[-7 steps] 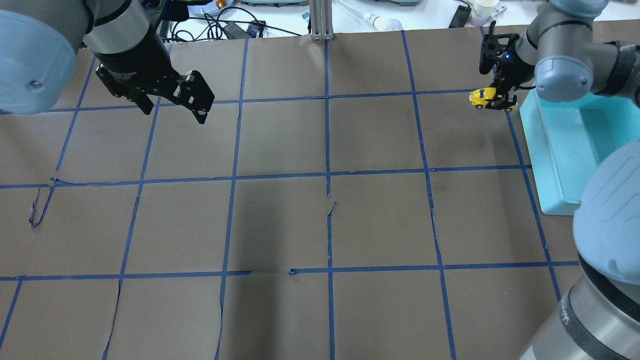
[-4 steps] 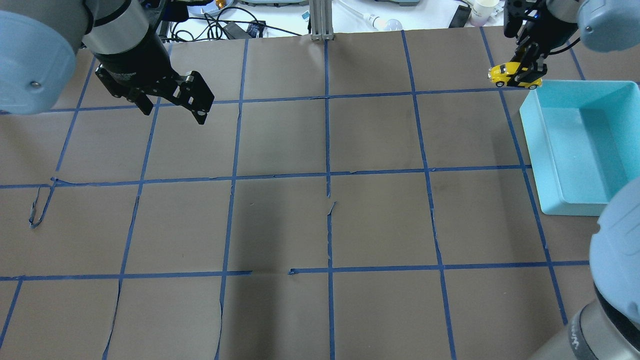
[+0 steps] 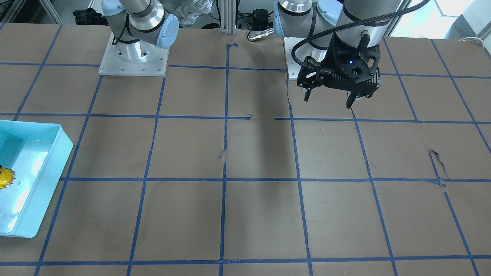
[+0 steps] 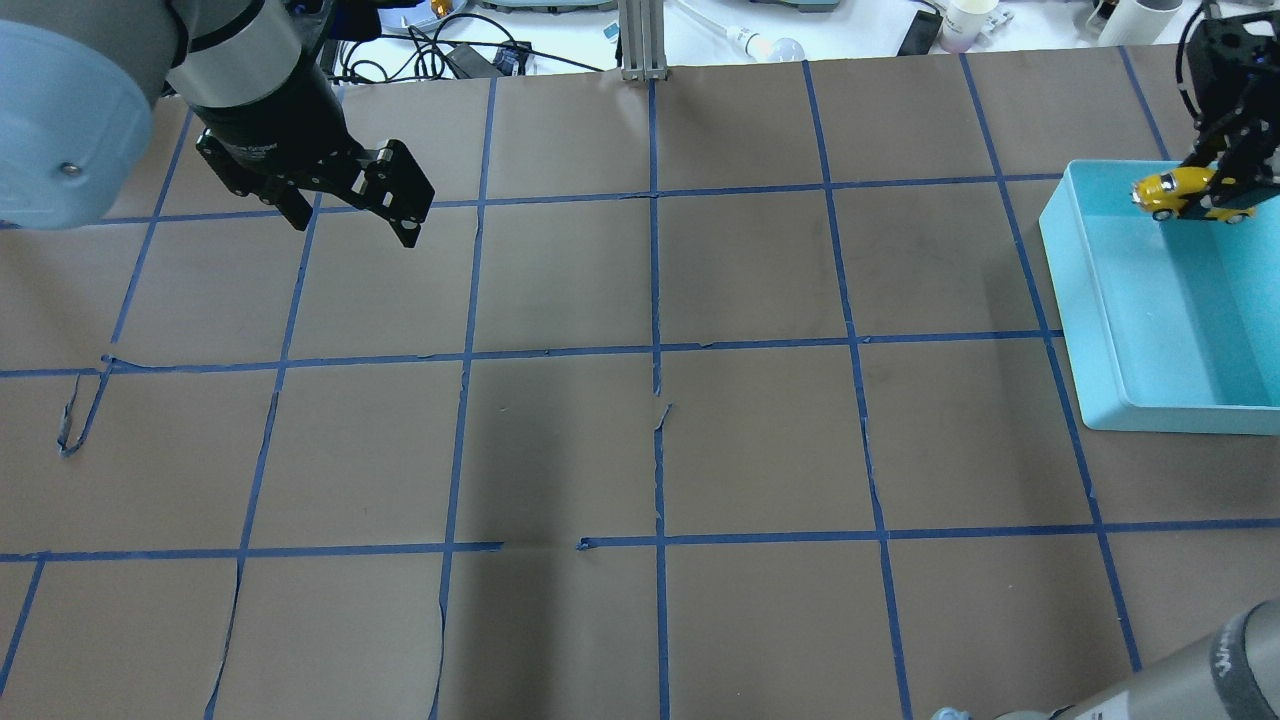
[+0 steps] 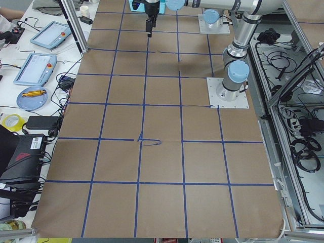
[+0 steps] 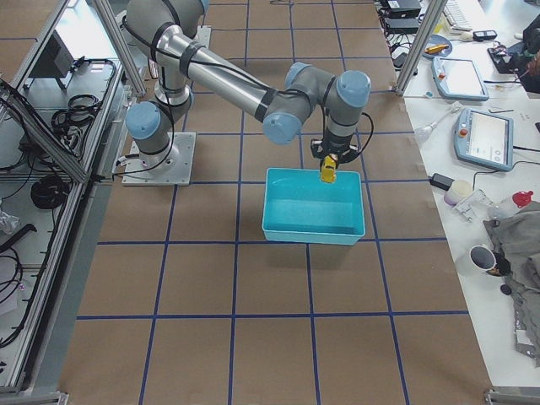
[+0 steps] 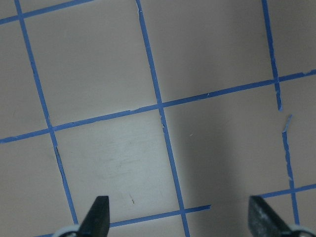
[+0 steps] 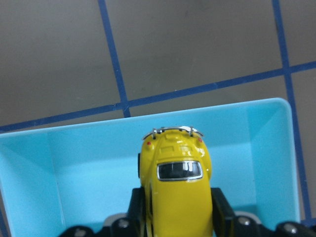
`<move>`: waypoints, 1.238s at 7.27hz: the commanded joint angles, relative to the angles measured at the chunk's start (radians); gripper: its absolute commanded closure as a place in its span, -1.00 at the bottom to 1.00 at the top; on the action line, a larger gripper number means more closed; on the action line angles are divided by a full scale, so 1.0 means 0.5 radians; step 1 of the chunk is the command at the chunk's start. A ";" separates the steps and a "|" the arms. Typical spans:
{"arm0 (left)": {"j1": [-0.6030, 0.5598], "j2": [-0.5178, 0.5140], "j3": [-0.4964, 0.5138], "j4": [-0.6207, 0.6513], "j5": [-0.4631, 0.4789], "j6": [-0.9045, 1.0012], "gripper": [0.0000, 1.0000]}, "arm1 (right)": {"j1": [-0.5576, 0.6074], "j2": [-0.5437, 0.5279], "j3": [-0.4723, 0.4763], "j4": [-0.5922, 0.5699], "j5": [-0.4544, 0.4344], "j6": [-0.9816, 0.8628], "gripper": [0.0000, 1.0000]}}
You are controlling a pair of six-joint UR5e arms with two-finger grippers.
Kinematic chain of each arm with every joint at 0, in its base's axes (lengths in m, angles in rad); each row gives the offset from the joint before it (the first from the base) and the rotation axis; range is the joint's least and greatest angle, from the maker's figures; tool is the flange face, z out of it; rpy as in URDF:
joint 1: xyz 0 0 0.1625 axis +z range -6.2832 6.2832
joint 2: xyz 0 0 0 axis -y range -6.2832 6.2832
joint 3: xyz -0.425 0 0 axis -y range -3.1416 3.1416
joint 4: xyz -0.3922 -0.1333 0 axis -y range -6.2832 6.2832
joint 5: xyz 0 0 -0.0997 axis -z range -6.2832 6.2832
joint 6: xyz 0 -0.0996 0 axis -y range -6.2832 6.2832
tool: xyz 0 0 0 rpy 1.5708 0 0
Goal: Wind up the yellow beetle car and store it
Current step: 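Lift the car with the right gripper and carry it over the bin, then lower the car into the blue bin and open the right gripper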
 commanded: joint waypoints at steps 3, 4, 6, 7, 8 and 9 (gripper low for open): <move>0.008 0.006 -0.004 0.000 0.001 -0.004 -1.00 | -0.264 0.024 0.795 -0.878 0.019 -0.379 0.93; 0.012 0.009 -0.007 -0.003 -0.002 -0.004 -1.00 | -0.267 0.033 0.854 -1.019 0.062 -0.441 0.93; 0.008 0.006 -0.007 -0.003 -0.002 -0.004 -1.00 | -0.270 0.104 0.852 -1.048 0.117 -0.475 0.92; 0.008 0.006 -0.007 -0.003 -0.002 -0.004 -1.00 | -0.270 0.104 0.849 -1.048 0.114 -0.472 0.75; 0.008 0.006 -0.007 -0.003 -0.002 -0.004 -1.00 | -0.270 0.092 0.842 -1.021 0.084 -0.451 -0.30; 0.008 0.006 -0.007 -0.003 -0.002 -0.004 -1.00 | -0.267 0.076 0.824 -1.006 0.084 -0.411 -0.99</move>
